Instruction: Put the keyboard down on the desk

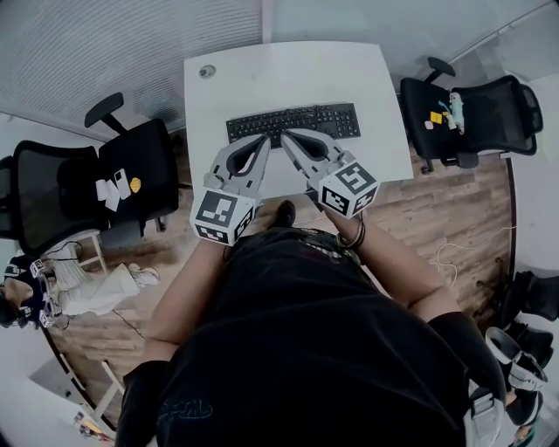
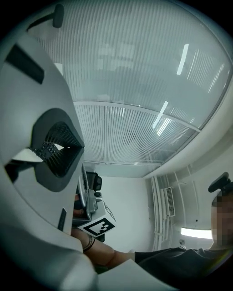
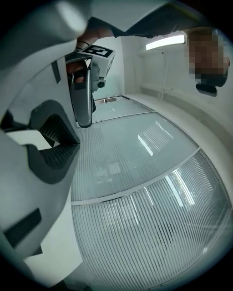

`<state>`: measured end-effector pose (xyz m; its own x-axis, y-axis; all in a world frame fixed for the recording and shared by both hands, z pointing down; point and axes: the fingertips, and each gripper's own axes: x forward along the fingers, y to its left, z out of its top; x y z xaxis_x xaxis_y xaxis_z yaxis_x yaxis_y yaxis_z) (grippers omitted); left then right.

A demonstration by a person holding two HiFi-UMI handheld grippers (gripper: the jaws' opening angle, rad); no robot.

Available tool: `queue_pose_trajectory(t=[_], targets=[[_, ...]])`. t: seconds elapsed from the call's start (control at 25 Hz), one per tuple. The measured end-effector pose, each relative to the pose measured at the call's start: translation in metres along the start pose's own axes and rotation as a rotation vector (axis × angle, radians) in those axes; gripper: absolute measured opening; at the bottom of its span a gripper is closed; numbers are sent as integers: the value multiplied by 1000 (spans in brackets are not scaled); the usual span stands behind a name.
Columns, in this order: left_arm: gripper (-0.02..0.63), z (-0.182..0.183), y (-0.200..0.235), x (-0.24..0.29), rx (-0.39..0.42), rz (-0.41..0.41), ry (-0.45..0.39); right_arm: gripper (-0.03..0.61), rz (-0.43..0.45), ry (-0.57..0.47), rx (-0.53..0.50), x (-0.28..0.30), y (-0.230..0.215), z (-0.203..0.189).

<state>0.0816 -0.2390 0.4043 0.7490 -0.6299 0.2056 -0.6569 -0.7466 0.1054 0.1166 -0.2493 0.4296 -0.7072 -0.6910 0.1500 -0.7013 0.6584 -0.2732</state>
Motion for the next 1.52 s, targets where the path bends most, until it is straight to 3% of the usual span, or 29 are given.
queue_pose_trajectory(t=[0.44,1.52], targets=[[15,-17,-9,-69,-13,-54,25,23,-40,-6,12,-6,60,-10],[15,-23,-60,-195,-34,-197,-39,23,-128,-39,-27,-53,191,-30]])
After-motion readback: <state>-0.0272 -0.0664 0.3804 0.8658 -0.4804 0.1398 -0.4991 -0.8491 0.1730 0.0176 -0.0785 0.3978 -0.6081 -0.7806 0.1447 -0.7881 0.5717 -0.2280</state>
